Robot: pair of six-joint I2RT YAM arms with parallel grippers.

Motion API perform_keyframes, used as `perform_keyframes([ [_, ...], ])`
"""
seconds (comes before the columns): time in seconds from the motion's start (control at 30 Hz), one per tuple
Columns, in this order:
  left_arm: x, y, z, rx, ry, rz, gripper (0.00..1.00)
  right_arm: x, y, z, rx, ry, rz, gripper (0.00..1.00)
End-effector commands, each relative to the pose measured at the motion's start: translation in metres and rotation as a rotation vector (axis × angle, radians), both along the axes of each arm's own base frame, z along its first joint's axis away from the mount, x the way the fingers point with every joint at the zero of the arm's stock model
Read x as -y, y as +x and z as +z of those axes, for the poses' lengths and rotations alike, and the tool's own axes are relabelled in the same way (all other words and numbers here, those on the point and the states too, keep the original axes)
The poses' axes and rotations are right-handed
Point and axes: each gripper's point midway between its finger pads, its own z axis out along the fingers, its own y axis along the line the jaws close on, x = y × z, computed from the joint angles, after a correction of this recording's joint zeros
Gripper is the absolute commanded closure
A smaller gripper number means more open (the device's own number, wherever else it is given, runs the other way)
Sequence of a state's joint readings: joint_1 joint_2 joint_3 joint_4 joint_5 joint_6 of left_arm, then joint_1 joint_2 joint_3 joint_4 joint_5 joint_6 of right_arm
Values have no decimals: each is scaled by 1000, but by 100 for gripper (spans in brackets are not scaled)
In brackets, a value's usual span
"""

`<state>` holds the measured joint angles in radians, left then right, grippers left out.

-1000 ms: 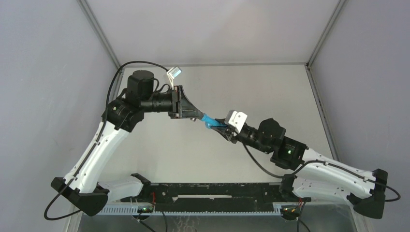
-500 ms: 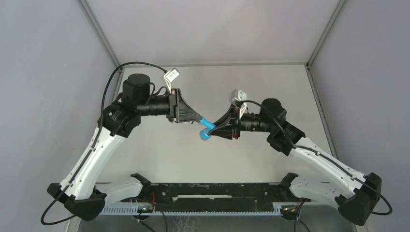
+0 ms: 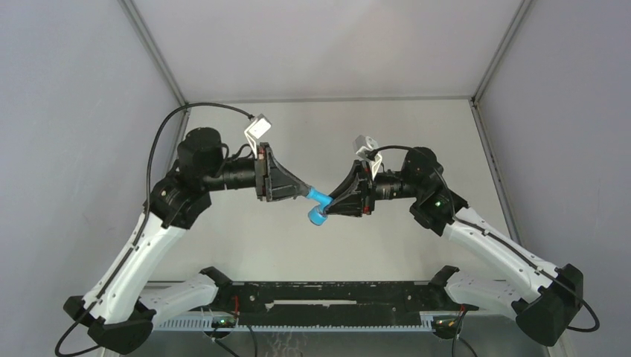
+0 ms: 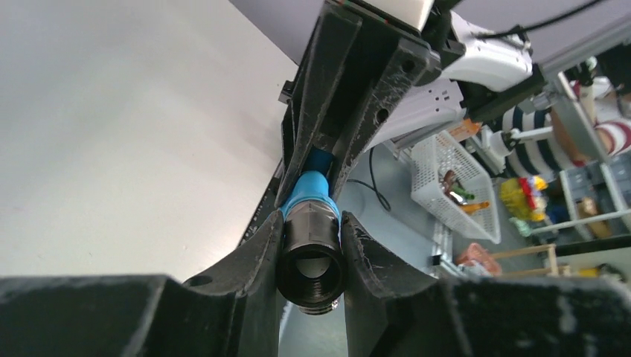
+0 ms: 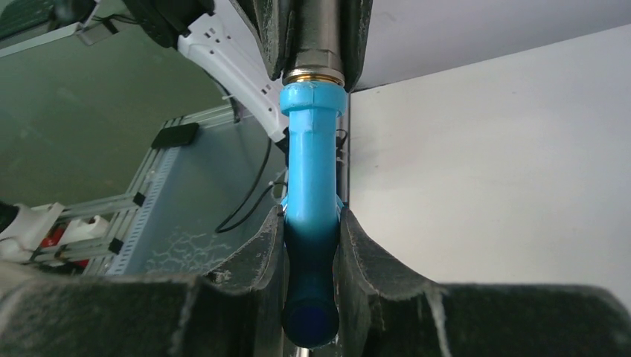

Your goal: Install the water faucets

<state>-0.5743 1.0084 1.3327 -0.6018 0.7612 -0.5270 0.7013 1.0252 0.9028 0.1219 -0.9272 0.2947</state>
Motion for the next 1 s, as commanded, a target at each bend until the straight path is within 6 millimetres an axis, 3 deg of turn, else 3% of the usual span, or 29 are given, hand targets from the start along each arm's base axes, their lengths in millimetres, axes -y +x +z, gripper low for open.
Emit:
perform_keyframes([
  [0.0, -6, -14, 40, 389, -129, -22, 100, 7, -18, 25, 29, 52, 111, 100],
  [0.03, -9, -15, 42, 428, -146, -8, 100, 7, -15, 23, 22, 47, 100, 100],
  [0.07, -11, -16, 45, 453, -161, 6, 100, 7, -12, 23, 14, 45, 83, 90],
  [0.13, -14, -14, 48, 471, -169, 40, 100, 8, -6, 22, 9, 37, 31, 52],
  [0.17, -15, -12, 47, 464, -161, 50, 100, 9, 0, 20, 12, 25, -9, 39],
  [0.23, -15, -8, 48, 439, -141, 73, 100, 15, 10, 21, 50, 16, -115, 27],
  [0.37, -10, 5, 41, 316, -68, 92, 100, 34, 34, 25, 199, -11, -372, 15],
  [0.57, 0, 16, 25, 70, 26, 76, 100, 46, 33, 31, 564, -39, -558, 9],
  [0.77, 3, 31, 14, -73, 52, 111, 100, 35, 28, 22, 926, -175, -671, 7],
  [0.97, 4, 39, 1, -166, 73, 118, 100, 14, 27, 8, 1088, -282, -692, 5],
])
